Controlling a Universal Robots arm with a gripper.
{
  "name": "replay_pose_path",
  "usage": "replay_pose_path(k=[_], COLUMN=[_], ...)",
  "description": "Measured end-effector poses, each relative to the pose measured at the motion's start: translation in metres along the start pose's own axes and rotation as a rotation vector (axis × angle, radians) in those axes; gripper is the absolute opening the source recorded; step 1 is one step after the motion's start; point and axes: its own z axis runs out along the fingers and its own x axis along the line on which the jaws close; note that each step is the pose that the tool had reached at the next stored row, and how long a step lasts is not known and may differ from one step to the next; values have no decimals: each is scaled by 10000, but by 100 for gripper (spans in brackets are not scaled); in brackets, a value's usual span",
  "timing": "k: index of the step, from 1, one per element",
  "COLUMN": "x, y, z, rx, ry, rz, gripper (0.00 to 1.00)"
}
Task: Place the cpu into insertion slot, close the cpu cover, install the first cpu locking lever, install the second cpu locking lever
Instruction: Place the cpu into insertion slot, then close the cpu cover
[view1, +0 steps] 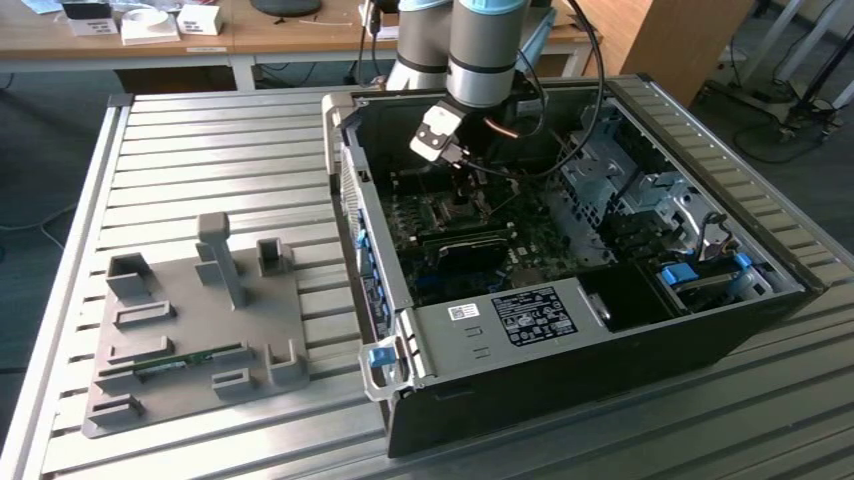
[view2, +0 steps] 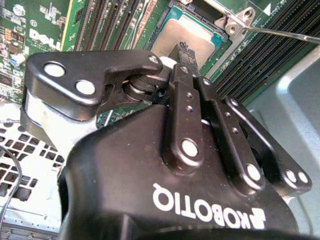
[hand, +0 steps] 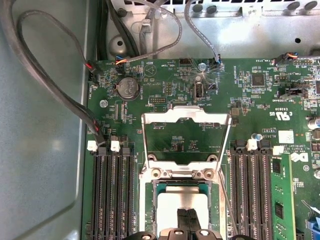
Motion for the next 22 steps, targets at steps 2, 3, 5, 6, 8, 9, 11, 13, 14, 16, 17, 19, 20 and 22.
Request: replay_pose_path(k=[2,3,5,6,8,9,11,13,14,16,17,19,20,22], x=[-5,-6,-6,-6,-7,-7,-6,-7,-7,-7,-7,-7,-7,-7], y=[0,0,0,0,0,0,1,2,3,5,5,6,6,6], z=[0,-1,0,0,-7,-13,-26,-42,-53,-77,-87,-91,-91,-92], rx=[1,1,1,0,2,1,1,1,1,1,1,0,0,1], ry=[-1,-2,-1,-1,-4,-3,-2,-2,-1,-1,-1,0,1,-1], rz=[0,0,0,0,0,0,0,0,1,0,0,0,0,0], gripper=[10,10,10,10,10,10,10,10,10,10,10,10,10,10])
